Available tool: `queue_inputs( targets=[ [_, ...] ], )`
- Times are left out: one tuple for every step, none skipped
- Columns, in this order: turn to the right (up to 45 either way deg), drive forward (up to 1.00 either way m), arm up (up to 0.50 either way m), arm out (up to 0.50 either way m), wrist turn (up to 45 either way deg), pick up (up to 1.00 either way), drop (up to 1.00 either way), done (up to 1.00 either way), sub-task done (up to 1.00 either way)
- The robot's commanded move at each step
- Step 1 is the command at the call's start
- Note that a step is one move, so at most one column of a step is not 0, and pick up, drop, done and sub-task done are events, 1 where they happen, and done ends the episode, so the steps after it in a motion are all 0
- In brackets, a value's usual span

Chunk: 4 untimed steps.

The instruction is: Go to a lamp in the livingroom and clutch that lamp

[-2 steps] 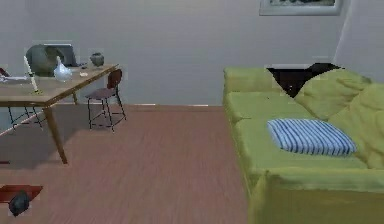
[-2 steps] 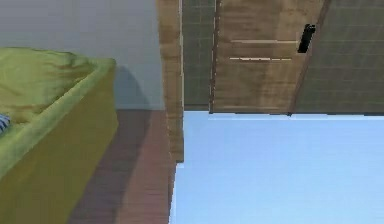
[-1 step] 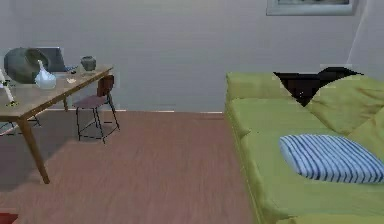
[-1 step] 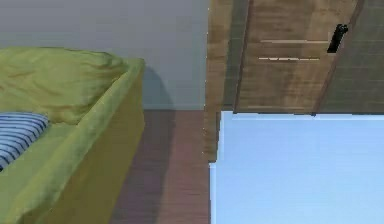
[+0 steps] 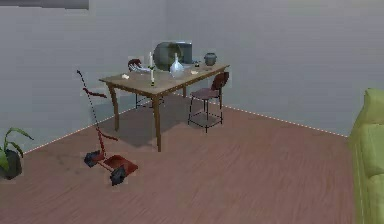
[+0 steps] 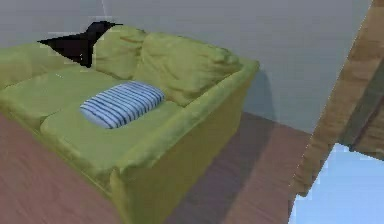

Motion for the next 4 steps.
queue_inputs(
  targets=[
    [0.0, 1.00, 0.00, 0.00, 0.0, 0.00, 0.00, 0.00, 0.00],
    [-3.0, 0.00, 0.00, 0.00, 0.0, 0.00, 0.00, 0.00, 0.00],
    [0.0, 0.50, 0.00, 0.00, 0.0, 0.00, 0.00, 0.00, 0.00],
    [-45.0, 0.00, 0.00, 0.00, 0.0, 0.00, 0.00, 0.00, 0.00]
  ],
)
